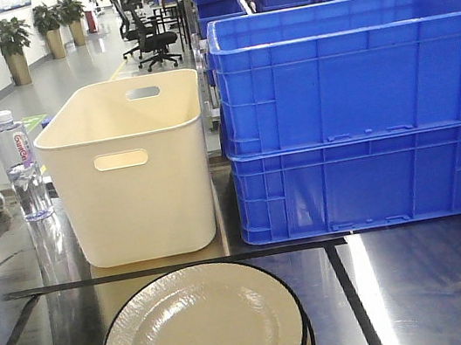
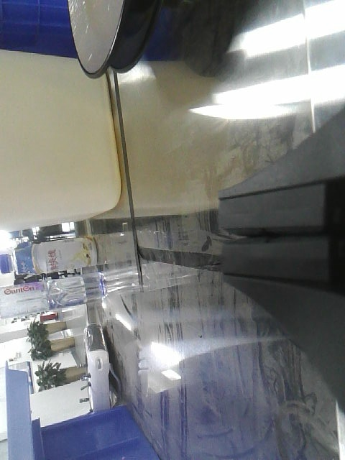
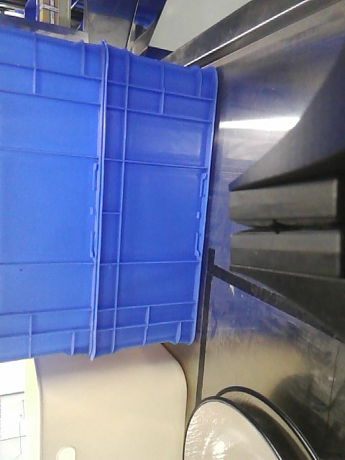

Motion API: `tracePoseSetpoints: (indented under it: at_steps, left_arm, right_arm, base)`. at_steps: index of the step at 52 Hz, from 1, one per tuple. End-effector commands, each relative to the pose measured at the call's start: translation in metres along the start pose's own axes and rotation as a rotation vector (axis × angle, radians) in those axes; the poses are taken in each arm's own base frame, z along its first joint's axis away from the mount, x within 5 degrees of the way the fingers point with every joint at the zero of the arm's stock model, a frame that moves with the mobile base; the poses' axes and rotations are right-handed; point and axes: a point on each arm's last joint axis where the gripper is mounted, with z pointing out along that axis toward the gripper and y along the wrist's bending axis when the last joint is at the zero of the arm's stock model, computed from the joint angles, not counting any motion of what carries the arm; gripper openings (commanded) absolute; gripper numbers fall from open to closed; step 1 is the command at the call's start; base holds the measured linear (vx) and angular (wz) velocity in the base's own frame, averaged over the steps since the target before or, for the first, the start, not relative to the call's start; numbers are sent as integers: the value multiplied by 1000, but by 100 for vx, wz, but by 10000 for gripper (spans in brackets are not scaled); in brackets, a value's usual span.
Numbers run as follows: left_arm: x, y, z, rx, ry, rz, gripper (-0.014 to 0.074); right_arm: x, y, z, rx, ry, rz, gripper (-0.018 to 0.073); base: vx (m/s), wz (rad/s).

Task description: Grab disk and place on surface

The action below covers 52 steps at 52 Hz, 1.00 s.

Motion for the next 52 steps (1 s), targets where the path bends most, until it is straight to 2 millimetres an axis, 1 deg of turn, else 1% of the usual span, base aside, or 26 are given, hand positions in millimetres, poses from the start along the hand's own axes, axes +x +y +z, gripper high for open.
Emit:
tracePoseSetpoints:
  at_steps: [1,42,48,52]
  left_arm:
    - [-4,0,-1,-2,-87,-3,-1]
    - [-4,0,-1,-2,-87,-3,-1]
    - [-4,0,-1,-2,-87,-3,-1]
    - [-4,0,-1,-2,-87,-3,-1]
  right_arm:
    - [-14,-3,-1,41,-72,7,-9]
    - [-14,-3,-1,41,-72,6,-9]
    - [-13,-4,-1,44,-62,-26,-9]
    - [-10,-4,-1,45,-26,-51,-9]
  base:
    - [0,0]
    - [0,0]
    - [0,0]
    - [0,0]
